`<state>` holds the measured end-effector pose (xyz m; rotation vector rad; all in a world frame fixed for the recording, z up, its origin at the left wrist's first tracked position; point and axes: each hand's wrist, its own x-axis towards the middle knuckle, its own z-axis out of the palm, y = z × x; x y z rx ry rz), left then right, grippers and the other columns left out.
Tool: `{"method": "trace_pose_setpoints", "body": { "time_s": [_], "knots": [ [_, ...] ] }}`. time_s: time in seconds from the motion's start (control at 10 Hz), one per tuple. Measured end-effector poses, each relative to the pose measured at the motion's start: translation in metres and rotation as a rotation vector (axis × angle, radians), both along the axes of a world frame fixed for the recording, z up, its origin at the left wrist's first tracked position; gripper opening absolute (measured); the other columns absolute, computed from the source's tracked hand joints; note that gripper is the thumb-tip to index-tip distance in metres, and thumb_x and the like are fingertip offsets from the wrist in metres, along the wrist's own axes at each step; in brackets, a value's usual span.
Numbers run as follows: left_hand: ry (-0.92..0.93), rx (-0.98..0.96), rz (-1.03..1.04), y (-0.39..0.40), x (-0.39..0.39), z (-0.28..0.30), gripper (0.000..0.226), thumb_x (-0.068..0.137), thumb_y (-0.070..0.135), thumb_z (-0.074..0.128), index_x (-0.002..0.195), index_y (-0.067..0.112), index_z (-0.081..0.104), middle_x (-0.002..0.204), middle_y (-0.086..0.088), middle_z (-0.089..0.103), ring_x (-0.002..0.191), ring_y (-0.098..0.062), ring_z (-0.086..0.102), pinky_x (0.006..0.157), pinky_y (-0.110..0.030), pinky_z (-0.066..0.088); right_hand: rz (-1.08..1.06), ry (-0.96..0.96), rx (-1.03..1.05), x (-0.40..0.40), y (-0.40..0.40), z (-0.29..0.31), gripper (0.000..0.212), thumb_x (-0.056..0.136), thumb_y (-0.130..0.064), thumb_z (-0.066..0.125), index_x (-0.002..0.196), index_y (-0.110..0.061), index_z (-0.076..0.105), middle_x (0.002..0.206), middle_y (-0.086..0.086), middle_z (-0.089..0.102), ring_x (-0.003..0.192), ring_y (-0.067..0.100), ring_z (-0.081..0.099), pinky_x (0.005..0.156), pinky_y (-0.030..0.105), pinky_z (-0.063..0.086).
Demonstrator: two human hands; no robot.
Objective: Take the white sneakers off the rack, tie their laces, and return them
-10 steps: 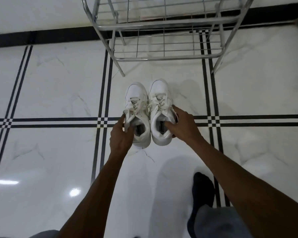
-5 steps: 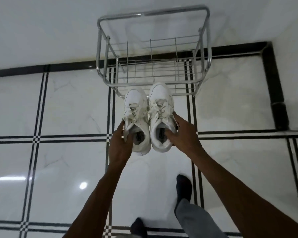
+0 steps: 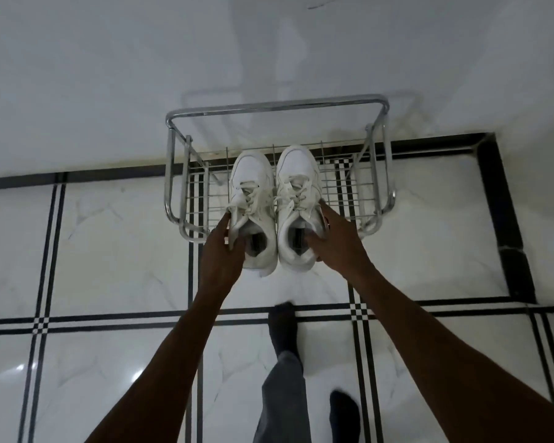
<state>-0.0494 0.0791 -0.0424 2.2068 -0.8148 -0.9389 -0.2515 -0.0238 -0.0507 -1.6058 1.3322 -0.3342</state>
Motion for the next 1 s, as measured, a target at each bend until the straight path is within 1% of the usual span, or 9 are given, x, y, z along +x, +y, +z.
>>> {"method": "trace_pose_setpoints", "body": {
  "time_s": [0.1, 0.2, 0.3, 0.5, 0.6, 0.7, 0.8, 0.9, 1.0],
  "knots": [
    [0.015, 0.002, -0.023, -0.033, 0.02, -0.014, 0.061, 0.099, 0.012, 0.059, 0.157, 0.018, 0.041, 0.142, -0.009, 0.063, 0.12, -0.027, 0.066, 0.1, -0.049, 0.057, -0.004, 0.04, -0.025, 0.021, -0.032, -0.018, 0.075, 0.088, -0.021, 0.069, 0.155, -0.014, 0.036, 0.135, 0.011, 0.064, 0.116, 0.026, 0.066, 0.094, 0.043, 0.058],
    [0.002, -0.012, -0.044, -0.056, 0.038, -0.032, 0.067, 0.092, 0.027, 0.058, 0.156, 0.02, 0.042, 0.141, -0.01, 0.063, 0.12, -0.03, 0.066, 0.1, -0.053, 0.056, 0.014, 0.085, -0.04, 0.037, -0.056, -0.033, 0.072, 0.09, -0.017, 0.07, 0.154, -0.008, 0.038, 0.138, 0.014, 0.063, 0.123, 0.028, 0.062, 0.099, 0.027, 0.048],
    [0.028, 0.017, -0.043, -0.076, 0.053, -0.05, 0.073, 0.086, 0.04, 0.054, 0.156, 0.026, 0.042, 0.142, -0.01, 0.061, 0.123, -0.03, 0.063, 0.101, -0.055, 0.055, 0.017, 0.091, -0.023, 0.047, -0.075, -0.046, 0.073, 0.091, -0.015, 0.069, 0.155, -0.005, 0.035, 0.145, 0.017, 0.057, 0.132, 0.03, 0.057, 0.107, 0.029, 0.045],
    [0.063, -0.001, -0.034, -0.096, 0.054, -0.057, 0.068, 0.093, 0.025, 0.062, 0.157, 0.029, 0.04, 0.139, -0.008, 0.062, 0.114, -0.031, 0.068, 0.096, -0.052, 0.058, -0.012, 0.07, 0.012, 0.052, -0.094, -0.05, 0.07, 0.093, -0.016, 0.067, 0.155, -0.011, 0.034, 0.147, 0.014, 0.055, 0.134, 0.029, 0.055, 0.108, 0.041, 0.049],
    [0.095, 0.022, -0.006, -0.096, 0.056, -0.059, 0.068, 0.095, 0.018, 0.065, 0.157, 0.03, 0.041, 0.134, -0.004, 0.065, 0.106, -0.024, 0.071, 0.09, -0.047, 0.062, 0.006, 0.103, 0.057, 0.052, -0.094, -0.049, 0.071, 0.094, -0.025, 0.067, 0.156, -0.015, 0.035, 0.147, 0.012, 0.056, 0.132, 0.028, 0.057, 0.106, 0.043, 0.051],
    [0.094, 0.042, -0.036, -0.093, 0.06, -0.061, 0.067, 0.097, 0.017, 0.066, 0.157, 0.027, 0.04, 0.131, -0.002, 0.065, 0.096, -0.013, 0.07, 0.073, -0.018, 0.06, 0.046, 0.144, 0.089, 0.052, -0.094, -0.051, 0.072, 0.092, -0.031, 0.068, 0.154, -0.012, 0.036, 0.147, 0.011, 0.056, 0.133, 0.027, 0.056, 0.109, 0.041, 0.049],
    [0.057, 0.03, -0.074, -0.087, 0.061, -0.051, 0.065, 0.098, 0.03, 0.068, 0.157, 0.026, 0.041, 0.123, 0.0, 0.065, 0.089, -0.009, 0.07, 0.064, -0.012, 0.055, 0.067, 0.26, 0.089, 0.052, -0.093, -0.043, 0.076, 0.089, -0.036, 0.07, 0.152, -0.008, 0.036, 0.144, 0.019, 0.054, 0.133, 0.036, 0.052, 0.108, 0.042, 0.045],
    [-0.049, 0.02, -0.08, -0.081, 0.06, -0.036, 0.066, 0.096, 0.048, 0.066, 0.154, 0.025, 0.043, 0.131, -0.008, 0.062, 0.112, -0.027, 0.066, 0.093, -0.042, 0.059, 0.071, 0.349, -0.024, 0.054, -0.09, -0.026, 0.081, 0.089, -0.041, 0.069, 0.152, -0.005, 0.034, 0.147, 0.025, 0.047, 0.137, 0.043, 0.044, 0.111, 0.051, 0.04],
    [-0.181, -0.005, -0.113, -0.078, 0.055, -0.002, 0.062, 0.098, 0.054, 0.059, 0.15, 0.021, 0.049, 0.141, -0.01, 0.058, 0.128, -0.028, 0.058, 0.108, -0.047, 0.05, 0.097, 0.364, -0.161, 0.053, -0.086, 0.008, 0.078, 0.09, -0.043, 0.065, 0.153, -0.01, 0.034, 0.152, 0.02, 0.044, 0.141, 0.04, 0.039, 0.11, 0.054, 0.042]
  ]
}}
